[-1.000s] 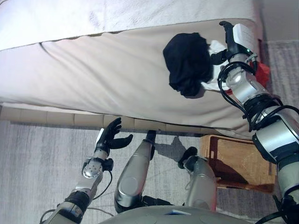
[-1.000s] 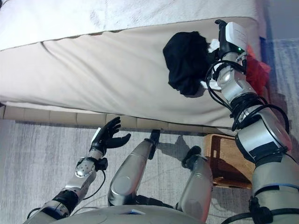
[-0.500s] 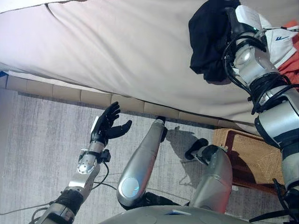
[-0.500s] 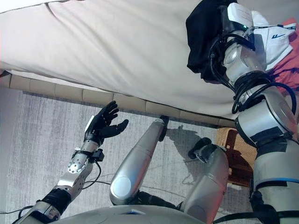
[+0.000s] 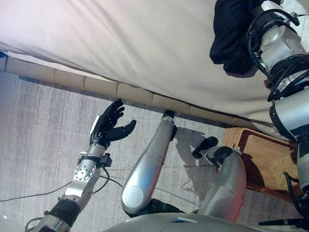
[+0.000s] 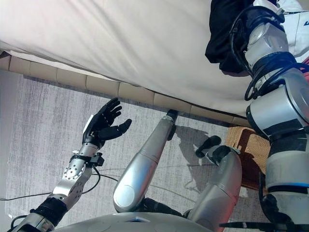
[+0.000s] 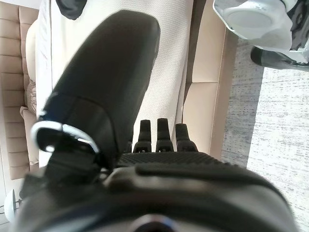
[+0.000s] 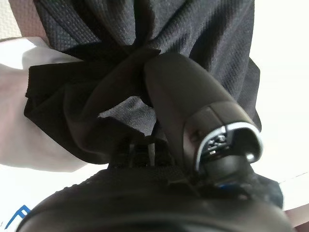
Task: Pick up the clothes from the bed and place them into the basket
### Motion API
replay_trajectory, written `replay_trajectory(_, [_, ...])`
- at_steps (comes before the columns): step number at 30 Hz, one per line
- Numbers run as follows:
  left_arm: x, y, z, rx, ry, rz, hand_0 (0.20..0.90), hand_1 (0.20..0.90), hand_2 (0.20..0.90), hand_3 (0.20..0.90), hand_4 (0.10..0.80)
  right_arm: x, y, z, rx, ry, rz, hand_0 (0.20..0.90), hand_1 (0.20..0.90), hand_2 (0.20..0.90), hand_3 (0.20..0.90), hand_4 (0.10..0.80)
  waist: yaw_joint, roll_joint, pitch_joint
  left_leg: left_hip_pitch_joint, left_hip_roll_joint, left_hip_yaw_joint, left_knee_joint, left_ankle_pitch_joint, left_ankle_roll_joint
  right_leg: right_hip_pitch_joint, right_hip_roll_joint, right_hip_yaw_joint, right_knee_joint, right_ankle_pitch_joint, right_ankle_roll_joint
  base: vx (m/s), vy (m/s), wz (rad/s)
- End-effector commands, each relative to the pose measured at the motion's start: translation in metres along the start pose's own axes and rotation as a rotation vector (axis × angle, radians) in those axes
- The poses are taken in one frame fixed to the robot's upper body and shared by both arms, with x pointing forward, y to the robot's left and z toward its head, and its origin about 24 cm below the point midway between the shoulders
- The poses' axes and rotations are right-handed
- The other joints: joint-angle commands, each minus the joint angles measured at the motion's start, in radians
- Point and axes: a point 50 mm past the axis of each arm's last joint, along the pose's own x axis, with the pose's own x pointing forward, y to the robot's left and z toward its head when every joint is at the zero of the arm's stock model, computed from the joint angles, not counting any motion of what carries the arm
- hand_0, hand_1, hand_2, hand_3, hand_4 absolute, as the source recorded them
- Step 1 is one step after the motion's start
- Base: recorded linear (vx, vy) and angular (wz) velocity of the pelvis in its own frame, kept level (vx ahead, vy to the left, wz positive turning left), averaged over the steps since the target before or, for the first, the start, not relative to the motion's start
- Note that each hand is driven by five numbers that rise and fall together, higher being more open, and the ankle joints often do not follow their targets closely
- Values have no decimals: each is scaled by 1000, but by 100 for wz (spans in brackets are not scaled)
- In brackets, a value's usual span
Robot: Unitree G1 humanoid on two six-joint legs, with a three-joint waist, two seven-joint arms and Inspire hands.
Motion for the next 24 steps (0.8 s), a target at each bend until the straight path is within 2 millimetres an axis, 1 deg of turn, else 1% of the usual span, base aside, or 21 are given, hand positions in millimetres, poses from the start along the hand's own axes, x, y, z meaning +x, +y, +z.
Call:
replay_trajectory(1, [-3, 19, 32, 9, -176, 43, 900, 900, 900, 900, 800, 0, -9, -5, 7, -17, -18, 300, 300, 300, 200, 100, 24, 38, -30, -3, -12, 94, 66, -81, 77, 14, 95, -29, 53, -39, -66, -8, -21, -6])
replay_trajectory(5, [-5, 21, 31, 11, -175, 51, 900, 900, 900, 900, 800, -1, -15, 1, 105, -92, -133, 300, 300, 300, 200, 100, 20, 29, -30, 34, -4, 96, 55, -86, 72, 56, 101, -36, 29, -33, -62, 5, -19, -3])
replay_trajectory(7, [-5, 21, 30, 16, -166, 44, 900, 900, 900, 900, 800, -2, -18, 4, 156, -138, -181, 300, 300, 300, 200, 100, 11, 18, -30, 90, 2, 99, 23, -86, 68, 108, 109, -40, -3, -26, -57, 15, -12, -2])
replay_trajectory(11, [-6, 18, 26, 19, -143, 37, 900, 900, 900, 900, 800, -2, -16, 2, 175, -165, -197, 300, 300, 300, 200, 100, -2, 5, -30, 183, 9, 104, -34, -79, 59, 203, 110, -42, -61, -16, -52, 51, 2, -10])
replay_trajectory(14, [-4, 15, 23, 25, -123, 31, 900, 900, 900, 900, 800, -2, -14, -4, 231, -174, -207, 300, 300, 300, 200, 100, -14, -12, -32, 290, 14, 103, -117, -63, 50, 312, 109, -43, -131, -5, -46, 84, 7, -4])
replay_trajectory(15, [-4, 15, 22, 25, -120, 30, 900, 900, 900, 900, 800, -2, -13, -5, 237, -170, -205, 300, 300, 300, 200, 100, -15, -14, -35, 302, 15, 102, -128, -60, 50, 324, 109, -44, -141, -3, -45, 119, -13, 0])
replay_trajectory(17, [-3, 12, 16, 30, -87, 21, 900, 900, 900, 900, 800, -2, -9, -13, 287, -159, -193, 300, 300, 300, 200, 100, -19, -36, -74, 385, 21, 94, -216, -46, 42, 416, 110, -55, -227, 11, -35, 153, -43, 4])
replay_trajectory(19, [-2, 11, 14, 38, -79, 4, 900, 900, 900, 900, 800, -2, -9, -17, 287, -156, -194, 300, 300, 300, 200, 100, -21, -47, -92, 434, 26, 92, -268, -35, 38, 466, 111, -67, -276, 21, -29, 90, -45, -2])
replay_trajectory(20, [-1, 9, 13, 47, -68, -2, 900, 900, 900, 900, 800, -2, -7, -20, 285, -159, -187, 300, 300, 300, 200, 100, -23, -58, -111, 475, 33, 92, -314, -26, 36, 512, 111, -77, -326, 31, -24, 96, -34, -5])
replay_trajectory(24, [2, 4, 6, 68, -24, 2, 900, 900, 900, 900, 800, -3, -6, -26, 294, -188, -182, 300, 300, 300, 200, 100, -42, -92, -177, 611, 53, 94, -461, 1, 29, 667, 138, -95, -521, 75, -5, 95, -38, -15])
